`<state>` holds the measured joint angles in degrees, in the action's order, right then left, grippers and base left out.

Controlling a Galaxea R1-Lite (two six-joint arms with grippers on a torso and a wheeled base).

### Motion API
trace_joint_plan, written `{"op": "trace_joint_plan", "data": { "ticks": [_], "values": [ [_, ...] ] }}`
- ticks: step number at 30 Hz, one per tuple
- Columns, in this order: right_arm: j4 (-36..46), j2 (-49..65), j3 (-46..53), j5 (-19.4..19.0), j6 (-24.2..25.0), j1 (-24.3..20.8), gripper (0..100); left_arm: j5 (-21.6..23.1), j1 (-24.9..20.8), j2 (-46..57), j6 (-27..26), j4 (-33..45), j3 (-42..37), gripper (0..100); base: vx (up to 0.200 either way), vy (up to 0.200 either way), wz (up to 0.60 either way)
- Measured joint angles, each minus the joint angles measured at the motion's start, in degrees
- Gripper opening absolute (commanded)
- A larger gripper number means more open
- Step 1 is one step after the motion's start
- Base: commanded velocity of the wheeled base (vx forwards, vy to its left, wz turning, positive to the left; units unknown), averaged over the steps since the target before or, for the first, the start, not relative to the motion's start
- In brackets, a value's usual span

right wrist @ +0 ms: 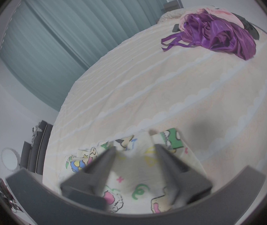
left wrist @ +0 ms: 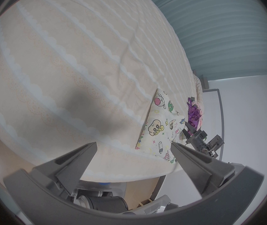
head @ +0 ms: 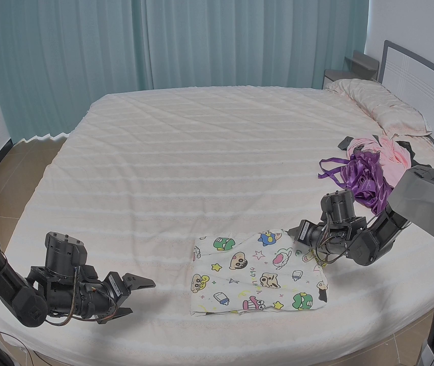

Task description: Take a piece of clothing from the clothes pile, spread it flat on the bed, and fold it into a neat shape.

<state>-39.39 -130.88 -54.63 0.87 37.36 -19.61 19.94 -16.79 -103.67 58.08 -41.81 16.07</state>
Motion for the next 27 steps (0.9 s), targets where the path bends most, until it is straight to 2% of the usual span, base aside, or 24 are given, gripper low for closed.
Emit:
{"op": "trace_joint_plan", "data": {
  "ticks": [6,23,24,27],
  "values": [
    [-0.24,-0.22,0.05,-0.11,4.43,0.51,0,0.0,0.0,0.0,0.0,0.0,-0.02,100,0.0,0.0,0.0],
    [-3.77,-0.44,-0.33,0.37,4.34,2.83,0,0.02,0.0,-0.13,-0.02,0.0,-0.09,100,0.0,0.0,0.0],
    [-3.74,-0.44,-0.22,0.35,4.29,2.83,100,0.02,0.0,-0.2,0.0,0.0,-0.06,100,0.0,0.0,0.0],
    [-3.89,-0.35,0.0,0.41,3.74,2.84,100,-0.1,0.0,-0.27,-0.16,0.0,0.05,100,0.0,0.0,0.0]
  ]
}}
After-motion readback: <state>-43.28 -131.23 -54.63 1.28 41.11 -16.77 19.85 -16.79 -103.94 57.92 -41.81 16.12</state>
